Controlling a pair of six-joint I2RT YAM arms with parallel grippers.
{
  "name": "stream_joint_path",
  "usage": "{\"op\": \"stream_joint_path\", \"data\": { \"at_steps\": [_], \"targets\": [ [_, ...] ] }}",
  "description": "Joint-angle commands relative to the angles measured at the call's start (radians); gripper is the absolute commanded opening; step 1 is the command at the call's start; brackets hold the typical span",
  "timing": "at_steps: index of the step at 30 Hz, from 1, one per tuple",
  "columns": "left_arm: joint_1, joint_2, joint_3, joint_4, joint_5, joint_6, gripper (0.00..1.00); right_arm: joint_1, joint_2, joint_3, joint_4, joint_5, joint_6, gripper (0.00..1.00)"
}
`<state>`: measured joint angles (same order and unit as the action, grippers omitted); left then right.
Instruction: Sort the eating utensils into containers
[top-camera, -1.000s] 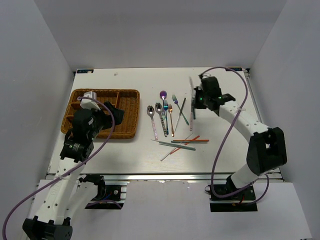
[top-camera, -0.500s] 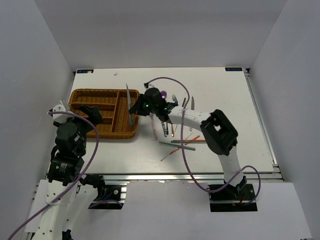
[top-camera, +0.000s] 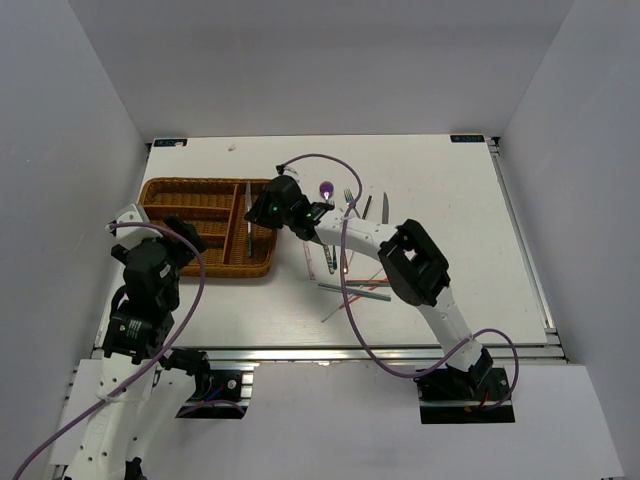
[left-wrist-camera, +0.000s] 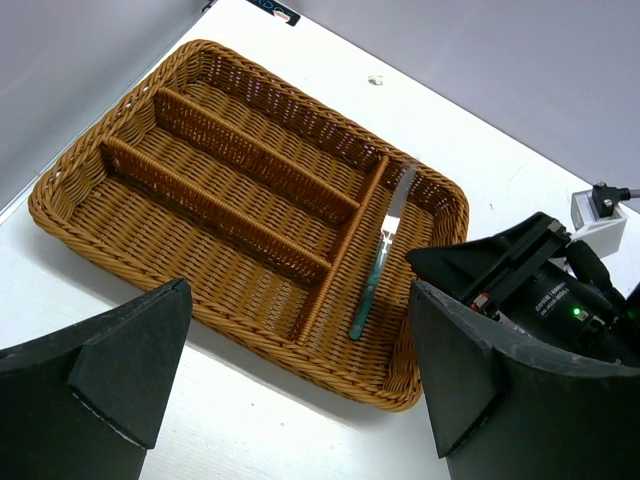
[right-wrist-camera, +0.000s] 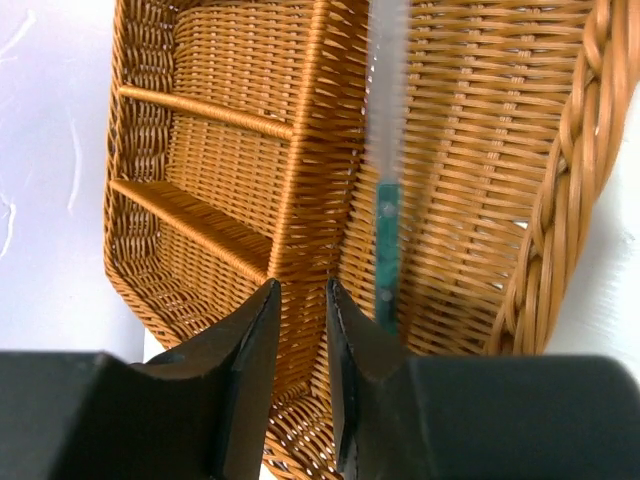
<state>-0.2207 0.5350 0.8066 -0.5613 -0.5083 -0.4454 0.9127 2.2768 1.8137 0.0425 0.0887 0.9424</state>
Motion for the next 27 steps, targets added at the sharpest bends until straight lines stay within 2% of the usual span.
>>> {"op": "stream_joint_path", "data": {
  "at_steps": [1, 2, 5, 6, 9, 10, 13, 17, 22, 27],
  "targets": [
    [-0.002, 0.006, -0.001, 0.003, 0.004, 0.013, 0.98, 0.018, -0.082, -0.022, -0.004, 0.045, -0.002, 0.31],
    [0.0, 0.006, -0.003, 0.004, 0.005, 0.014, 0.98, 0.02, -0.097, -0.063, 0.005, 0.045, -0.005, 0.32],
    [-0.002, 0.003, -0.004, 0.006, 0.011, 0.016, 0.98, 0.026, -0.17, -0.126, 0.023, 0.037, -0.017, 0.42],
    [0.0, 0.005, -0.004, 0.008, 0.011, 0.016, 0.98, 0.026, -0.212, -0.163, 0.026, 0.04, -0.024, 0.49],
    [0.0, 0.008, -0.004, 0.006, 0.016, 0.016, 0.98, 0.02, -0.333, -0.262, -0.018, 0.141, -0.082, 0.57],
    [0.0, 0.006, -0.007, 0.005, 0.016, 0.016, 0.98, 0.003, -0.367, -0.301, -0.018, 0.192, -0.112, 0.57],
    [0.0, 0.005, -0.009, 0.011, 0.027, 0.016, 0.98, -0.035, -0.454, -0.385, -0.019, 0.197, -0.198, 0.58],
    [-0.002, 0.019, -0.009, 0.012, 0.044, 0.016, 0.98, -0.069, -0.493, -0.387, -0.127, 0.24, -0.315, 0.55],
    [0.0, 0.022, -0.012, 0.012, 0.048, 0.014, 0.98, -0.161, -0.513, -0.415, -0.306, 0.371, -0.307, 0.55],
    [0.0, 0.029, -0.015, 0.018, 0.062, 0.014, 0.98, -0.276, -0.594, -0.594, -0.303, 0.349, -0.33, 0.54]
  ]
}}
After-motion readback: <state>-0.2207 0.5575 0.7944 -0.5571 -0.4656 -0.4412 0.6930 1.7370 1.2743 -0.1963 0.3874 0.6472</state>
